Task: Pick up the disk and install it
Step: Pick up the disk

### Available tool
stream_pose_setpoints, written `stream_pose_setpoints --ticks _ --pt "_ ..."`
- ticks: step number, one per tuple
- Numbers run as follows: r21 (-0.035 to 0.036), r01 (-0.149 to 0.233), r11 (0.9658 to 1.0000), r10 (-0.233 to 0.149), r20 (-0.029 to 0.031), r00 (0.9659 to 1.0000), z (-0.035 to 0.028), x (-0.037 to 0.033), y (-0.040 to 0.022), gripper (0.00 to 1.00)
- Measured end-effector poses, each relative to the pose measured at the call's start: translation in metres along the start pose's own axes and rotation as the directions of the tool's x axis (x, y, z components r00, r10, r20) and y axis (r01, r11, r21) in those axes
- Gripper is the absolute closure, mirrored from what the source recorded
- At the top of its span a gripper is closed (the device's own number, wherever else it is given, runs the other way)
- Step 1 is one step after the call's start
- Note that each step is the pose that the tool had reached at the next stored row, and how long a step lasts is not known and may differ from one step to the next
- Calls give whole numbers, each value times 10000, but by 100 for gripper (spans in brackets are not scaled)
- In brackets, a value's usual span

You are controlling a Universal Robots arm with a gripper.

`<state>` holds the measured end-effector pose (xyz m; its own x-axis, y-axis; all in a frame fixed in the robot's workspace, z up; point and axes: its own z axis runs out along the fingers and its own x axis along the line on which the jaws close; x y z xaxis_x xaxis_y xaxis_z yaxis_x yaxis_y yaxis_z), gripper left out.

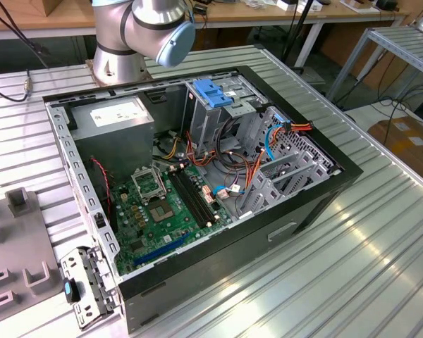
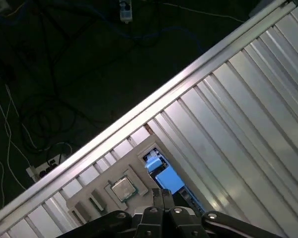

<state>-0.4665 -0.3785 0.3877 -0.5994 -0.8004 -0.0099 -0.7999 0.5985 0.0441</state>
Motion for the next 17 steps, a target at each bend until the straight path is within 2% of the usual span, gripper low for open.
stream_pose_setpoints --ticks 1,2,5,7,17 --pt "-7 648 9979 -648 -28 9979 3 0 -1 89" --pt "-12 956 9954 -956 -42 9954 6 0 -1 89" --pt "-18 1396 9902 -1396 -61 9902 17 -13 -18 89" --pt "-20 1500 9887 -1500 -65 9887 23 -19 -26 89" --pt "-21 1526 9883 -1527 -66 9883 24 -19 -26 89"
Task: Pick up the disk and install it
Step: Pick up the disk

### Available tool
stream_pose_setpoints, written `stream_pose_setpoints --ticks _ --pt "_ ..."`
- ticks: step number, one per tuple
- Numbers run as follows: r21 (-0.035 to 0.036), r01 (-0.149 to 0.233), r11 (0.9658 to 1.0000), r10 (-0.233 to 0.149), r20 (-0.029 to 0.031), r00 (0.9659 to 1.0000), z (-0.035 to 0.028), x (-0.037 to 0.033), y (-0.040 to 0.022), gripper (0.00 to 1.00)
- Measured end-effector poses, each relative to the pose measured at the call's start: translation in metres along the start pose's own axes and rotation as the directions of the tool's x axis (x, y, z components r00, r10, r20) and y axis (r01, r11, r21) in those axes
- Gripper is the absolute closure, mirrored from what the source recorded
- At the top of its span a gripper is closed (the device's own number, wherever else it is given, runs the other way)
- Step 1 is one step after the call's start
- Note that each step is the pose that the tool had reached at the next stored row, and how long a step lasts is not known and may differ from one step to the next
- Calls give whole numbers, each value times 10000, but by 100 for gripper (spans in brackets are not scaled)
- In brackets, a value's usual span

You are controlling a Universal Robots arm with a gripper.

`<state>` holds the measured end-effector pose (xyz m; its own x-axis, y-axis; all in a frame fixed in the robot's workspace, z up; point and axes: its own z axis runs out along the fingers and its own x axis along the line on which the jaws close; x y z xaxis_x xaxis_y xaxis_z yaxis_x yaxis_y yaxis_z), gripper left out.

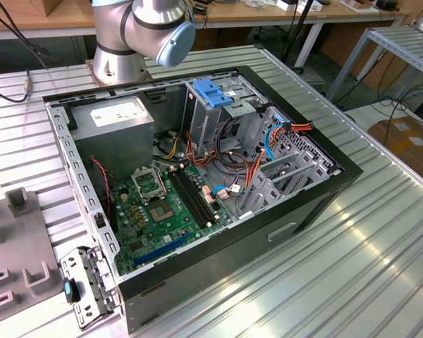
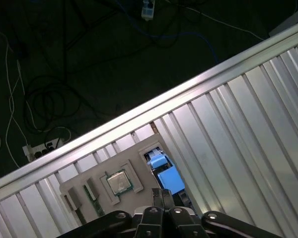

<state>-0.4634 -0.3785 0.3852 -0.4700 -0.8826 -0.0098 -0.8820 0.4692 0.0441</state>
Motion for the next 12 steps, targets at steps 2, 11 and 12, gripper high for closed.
stream_pose_setpoints --ticks 2,11,12 --pt "1 1 10000 -1 0 10000 0 0 0 89" --pt "-2 227 9997 -227 -9 9997 2 0 -1 89" --pt "-2 269 9996 -269 -11 9996 2 -2 -2 89"
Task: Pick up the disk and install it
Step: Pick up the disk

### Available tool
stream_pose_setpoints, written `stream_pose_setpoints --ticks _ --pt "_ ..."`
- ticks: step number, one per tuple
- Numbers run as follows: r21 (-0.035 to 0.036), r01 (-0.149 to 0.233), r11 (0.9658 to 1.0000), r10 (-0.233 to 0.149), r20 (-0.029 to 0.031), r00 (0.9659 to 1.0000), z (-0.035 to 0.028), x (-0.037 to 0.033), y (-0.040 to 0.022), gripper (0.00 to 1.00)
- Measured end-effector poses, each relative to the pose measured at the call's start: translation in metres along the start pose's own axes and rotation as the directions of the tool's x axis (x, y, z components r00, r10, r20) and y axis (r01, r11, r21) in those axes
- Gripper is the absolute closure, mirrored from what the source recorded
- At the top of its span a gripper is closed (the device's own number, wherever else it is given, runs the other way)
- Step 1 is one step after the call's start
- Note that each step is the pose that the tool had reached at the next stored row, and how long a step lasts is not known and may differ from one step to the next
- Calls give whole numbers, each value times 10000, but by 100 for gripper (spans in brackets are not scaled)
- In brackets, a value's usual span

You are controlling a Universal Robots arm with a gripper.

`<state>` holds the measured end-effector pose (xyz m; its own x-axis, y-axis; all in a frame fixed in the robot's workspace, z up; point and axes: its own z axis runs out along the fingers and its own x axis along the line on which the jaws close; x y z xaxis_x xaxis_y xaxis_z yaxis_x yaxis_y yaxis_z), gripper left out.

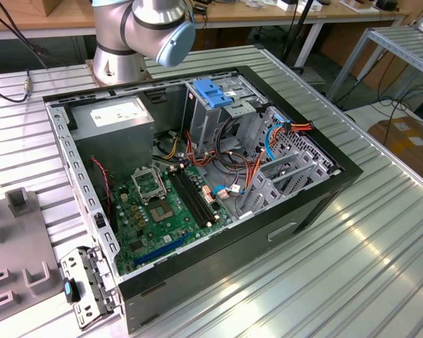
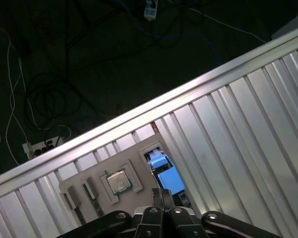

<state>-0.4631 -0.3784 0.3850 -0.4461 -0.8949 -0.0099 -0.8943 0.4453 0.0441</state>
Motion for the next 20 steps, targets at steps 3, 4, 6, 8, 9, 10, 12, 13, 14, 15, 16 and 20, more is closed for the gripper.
stream_pose_setpoints --ticks 3,4,6,8,9,10,12,13,14,15,16,20 --pt "-1 103 9999 -103 -5 9999 1 0 -1 77" --pt "1 156 9999 -156 -6 9999 2 0 -1 71" --pt "6 357 9994 -357 -12 9994 10 0 -2 71" --pt "12 792 9969 -792 -33 9969 35 0 -3 64" --pt "10 996 9950 -996 -41 9950 45 0 -4 64" --pt "9 1175 9931 -1175 -49 9931 56 0 -5 64" --pt "10 1471 9891 -1471 -61 9891 84 -3 -5 63" --pt "9 1600 9871 -1600 -67 9871 99 -5 -6 63" --pt "8 1729 9849 -1729 -73 9849 114 -8 -7 63" --pt "7 1834 9830 -1834 -78 9830 129 -11 -7 57" --pt "6 1936 9811 -1936 -83 9811 143 -15 -8 50" --pt "-5 2640 9645 -2640 -114 9645 222 -25 -9 50"
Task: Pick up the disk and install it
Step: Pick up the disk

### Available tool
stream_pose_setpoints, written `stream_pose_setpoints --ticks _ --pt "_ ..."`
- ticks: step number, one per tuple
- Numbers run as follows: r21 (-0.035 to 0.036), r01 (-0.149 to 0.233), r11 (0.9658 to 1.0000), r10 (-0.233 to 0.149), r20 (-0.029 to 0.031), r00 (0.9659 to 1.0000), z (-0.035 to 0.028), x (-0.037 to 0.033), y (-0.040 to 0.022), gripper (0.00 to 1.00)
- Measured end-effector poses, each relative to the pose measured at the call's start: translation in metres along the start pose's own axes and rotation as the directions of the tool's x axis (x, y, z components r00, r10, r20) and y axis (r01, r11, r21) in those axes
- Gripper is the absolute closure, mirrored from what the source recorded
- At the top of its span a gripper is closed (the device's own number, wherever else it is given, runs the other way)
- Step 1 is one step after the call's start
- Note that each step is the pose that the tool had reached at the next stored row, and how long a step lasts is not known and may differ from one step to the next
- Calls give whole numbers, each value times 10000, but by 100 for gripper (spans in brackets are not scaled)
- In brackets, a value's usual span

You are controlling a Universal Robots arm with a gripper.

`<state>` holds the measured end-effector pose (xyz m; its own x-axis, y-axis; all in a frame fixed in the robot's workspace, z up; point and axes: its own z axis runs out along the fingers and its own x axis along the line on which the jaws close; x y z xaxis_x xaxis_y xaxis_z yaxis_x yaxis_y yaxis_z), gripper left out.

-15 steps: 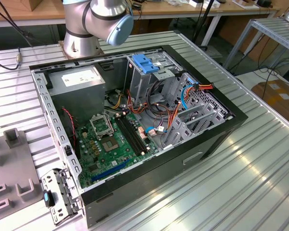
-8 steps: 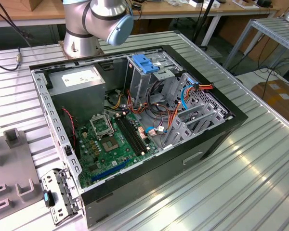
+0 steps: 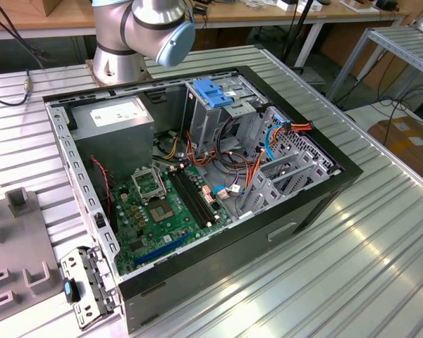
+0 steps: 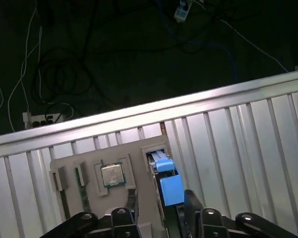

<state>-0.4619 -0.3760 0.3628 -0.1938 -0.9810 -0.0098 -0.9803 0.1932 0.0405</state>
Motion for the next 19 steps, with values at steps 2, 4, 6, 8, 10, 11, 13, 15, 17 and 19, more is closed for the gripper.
stream_pose_setpoints --ticks 2,4,6,8,10,11,13,15,17,19 --pt "-4 531 9986 -531 -22 9986 25 0 -1 50" --pt "29 808 9967 -808 -30 9967 54 -23 -9 50" --pt "55 844 9964 -843 -34 9964 85 -48 -17 50" --pt "79 885 9960 -885 -39 9961 104 -48 -19 50" --pt "135 926 9956 -926 -51 9957 113 -48 -18 50" --pt "186 960 9952 -959 -56 9954 118 -48 -19 50" --pt "248 1084 9938 -1083 -60 9941 128 -48 -20 50" --pt "280 1245 9918 -1244 -65 9922 138 -48 -20 50" --pt "307 1388 9898 -1387 -68 9903 152 -48 -20 50" --pt "314 1543 9875 -1541 -74 9880 180 -47 -19 50"
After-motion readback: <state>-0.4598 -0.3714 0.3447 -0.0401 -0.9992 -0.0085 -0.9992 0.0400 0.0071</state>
